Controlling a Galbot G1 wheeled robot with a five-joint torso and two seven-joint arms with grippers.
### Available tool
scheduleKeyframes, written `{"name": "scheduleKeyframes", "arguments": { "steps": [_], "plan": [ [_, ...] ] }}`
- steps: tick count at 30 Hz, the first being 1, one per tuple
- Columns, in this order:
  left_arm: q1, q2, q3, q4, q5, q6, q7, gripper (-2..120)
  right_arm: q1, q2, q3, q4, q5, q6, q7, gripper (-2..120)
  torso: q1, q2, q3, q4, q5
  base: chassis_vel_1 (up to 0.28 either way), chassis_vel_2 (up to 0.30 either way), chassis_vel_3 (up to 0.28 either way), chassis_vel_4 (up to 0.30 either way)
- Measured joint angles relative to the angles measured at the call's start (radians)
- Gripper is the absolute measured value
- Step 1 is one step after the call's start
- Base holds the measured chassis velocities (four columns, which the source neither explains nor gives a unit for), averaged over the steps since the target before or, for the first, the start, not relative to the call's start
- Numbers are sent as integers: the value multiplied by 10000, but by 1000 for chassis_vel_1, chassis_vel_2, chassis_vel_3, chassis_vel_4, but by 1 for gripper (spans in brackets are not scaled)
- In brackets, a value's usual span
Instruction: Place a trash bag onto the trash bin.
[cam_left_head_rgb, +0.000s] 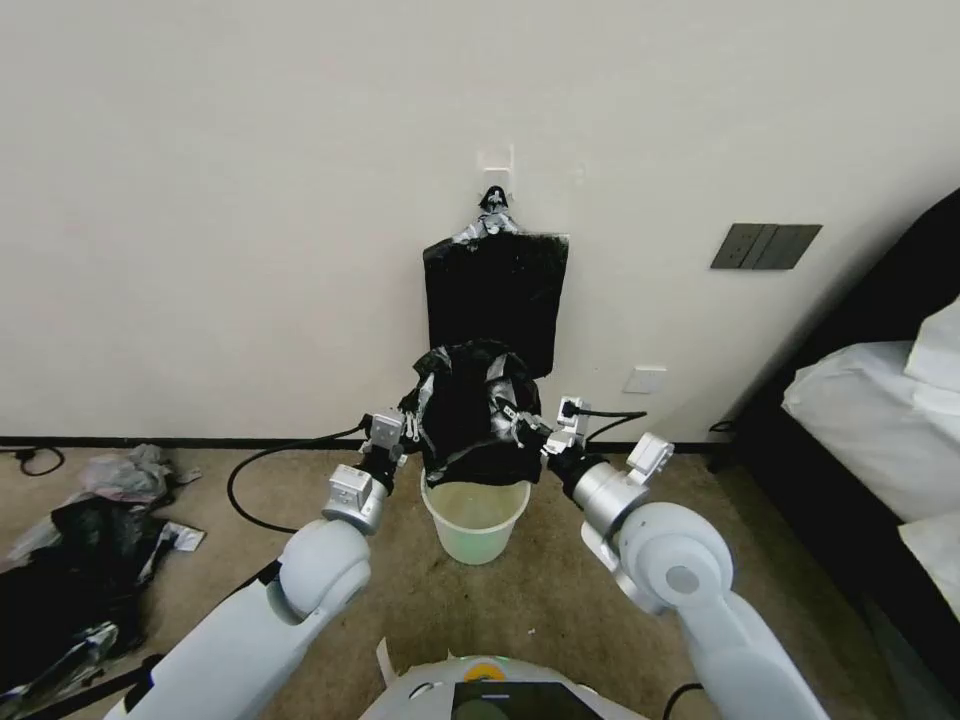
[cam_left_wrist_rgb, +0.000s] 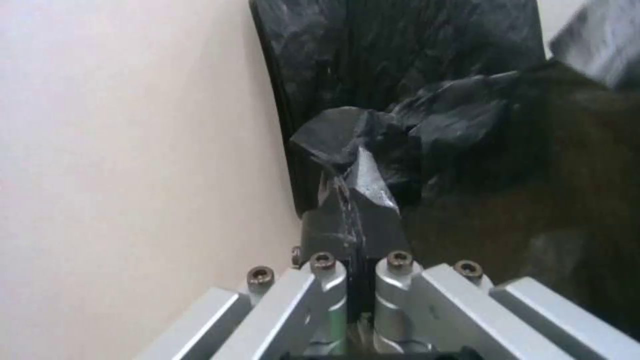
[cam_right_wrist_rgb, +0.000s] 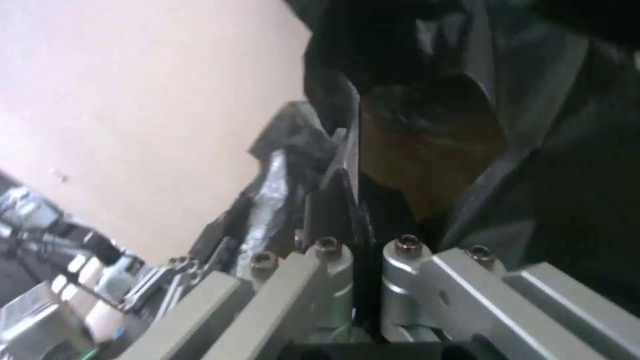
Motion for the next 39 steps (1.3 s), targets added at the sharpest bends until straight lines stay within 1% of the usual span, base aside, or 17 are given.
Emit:
{"name": "scheduleKeyframes", "arguments": {
  "steps": [3,6,8,11,13,14,17,21,24,27,28,30,31,34,39],
  "plan": [
    [135,-165,110,163,116,1,-5,0,-507,259,-15,-377,-198,100,182,0,0,0,0,-1,1,0,0,0,0],
    [281,-316,209,332,174,8,-15,0,-848,333,39,-688,-421,144,433,0,0,-1,1,-2,2,0,0,0,0],
    [424,-484,279,523,214,16,-33,0,-1071,303,130,-870,-500,140,790,0,0,0,1,-1,1,0,0,0,0],
    [546,-641,337,720,218,24,-59,0,-1273,223,144,-902,-558,81,1006,0,0,0,0,0,1,0,0,0,0],
    [679,-803,444,969,215,35,-90,0,-1558,154,-15,-907,-757,-46,1220,0,0,0,1,-1,1,0,0,0,0],
    [679,-803,444,969,215,35,-90,0,-1558,154,-15,-907,-757,-46,1220,0,0,0,1,-1,1,0,0,0,0],
    [888,-985,576,1200,209,36,-147,0,-1859,160,-266,-930,-990,-298,1645,0,0,-1,1,0,1,0,0,0,0],
    [1260,-1034,722,1244,229,3,-175,0,-2133,116,-345,-947,-1045,-489,2007,0,0,-1,0,-1,1,0,0,0,0],
    [1493,-996,731,1241,235,-51,-179,0,-2145,128,-287,-1012,-1063,-502,2057,0,0,0,0,0,1,0,0,0,0],
    [1818,-962,639,1219,236,-100,-192,0,-2145,196,-279,-1130,-1104,-526,2082,0,0,-1,0,-1,1,0,0,0,0],
    [1973,-952,583,1198,238,-118,-198,0,-2163,236,-303,-1210,-1179,-548,2128,0,0,-1,0,2,1,0,0,0,0],
    [2431,-919,462,1107,259,-152,-204,0,-2278,323,-416,-1377,-1393,-611,2211,0,0,-1,0,1,1,0,0,0,0],
    [2431,-919,462,1107,259,-152,-204,0,-2278,323,-416,-1377,-1393,-611,2211,0,0,-1,0,1,1,0,0,0,0],
    [2980,-920,308,1075,352,-194,-229,0,-2395,429,-518,-1506,-1593,-679,2334,0,0,-1,0,1,1,0,0,0,0],
    [3295,-972,220,1127,418,-279,-288,0,-2496,478,-497,-1511,-1632,-709,2366,0,0,-1,0,-1,0,0,0,0,0]
  ]
}}
